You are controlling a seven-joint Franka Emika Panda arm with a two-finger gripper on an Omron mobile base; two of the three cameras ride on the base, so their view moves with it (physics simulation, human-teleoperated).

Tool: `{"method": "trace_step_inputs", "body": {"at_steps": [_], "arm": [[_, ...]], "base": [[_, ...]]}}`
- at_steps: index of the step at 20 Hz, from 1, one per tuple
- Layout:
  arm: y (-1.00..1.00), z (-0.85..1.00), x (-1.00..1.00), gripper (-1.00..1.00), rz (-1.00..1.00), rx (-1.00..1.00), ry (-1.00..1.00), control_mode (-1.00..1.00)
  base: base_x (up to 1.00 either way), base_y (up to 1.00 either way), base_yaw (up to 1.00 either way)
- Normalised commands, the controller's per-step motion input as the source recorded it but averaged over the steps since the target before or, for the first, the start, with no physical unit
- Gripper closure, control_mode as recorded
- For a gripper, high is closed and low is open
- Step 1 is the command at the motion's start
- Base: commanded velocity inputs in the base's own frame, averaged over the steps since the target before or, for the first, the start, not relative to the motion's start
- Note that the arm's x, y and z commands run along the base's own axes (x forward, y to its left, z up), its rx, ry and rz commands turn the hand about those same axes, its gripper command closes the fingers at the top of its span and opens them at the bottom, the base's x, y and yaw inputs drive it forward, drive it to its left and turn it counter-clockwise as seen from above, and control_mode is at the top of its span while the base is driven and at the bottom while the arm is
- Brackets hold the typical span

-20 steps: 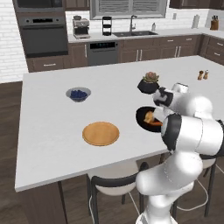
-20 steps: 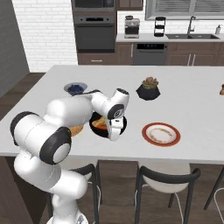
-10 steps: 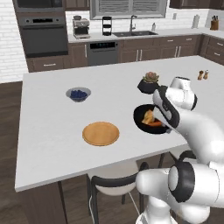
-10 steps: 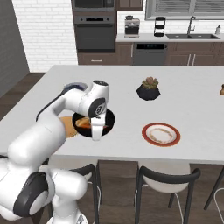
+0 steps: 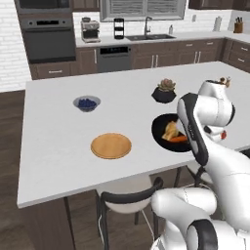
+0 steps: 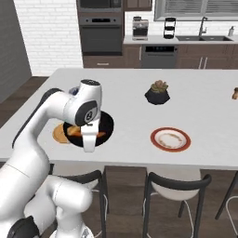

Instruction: Pick the chicken drumstick and carrot from their plates and place them in the bowl. Then put the bowl in the fridge.

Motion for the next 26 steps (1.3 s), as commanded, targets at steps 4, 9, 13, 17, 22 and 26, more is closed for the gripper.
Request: {"method": "trace_step_inputs", "body": {"at_steps": [4, 9, 13, 17, 22, 26], "arm": [[0.0, 0.0, 0.0, 1.0, 0.0, 0.0, 0.0, 1.0], [0.0, 0.0, 0.0, 1.0, 0.0, 0.0, 0.0, 1.0], [0.0, 0.0, 0.0, 1.0, 0.0, 0.0, 0.0, 1.0], [0.0, 0.0, 0.0, 1.0, 0.0, 0.0, 0.0, 1.0], [0.0, 0.0, 0.0, 1.0, 0.0, 0.0, 0.0, 1.0], [0.0, 0.0, 0.0, 1.0, 0.0, 0.0, 0.0, 1.0]], "base": [[-1.0, -0.31, -0.06], [-0.38, -0.99, -0.43], [0.0, -0.97, -0.73], [0.0, -0.82, -0.77], [0.11, -0.68, -0.77], [0.39, -0.62, -0.66]]}}
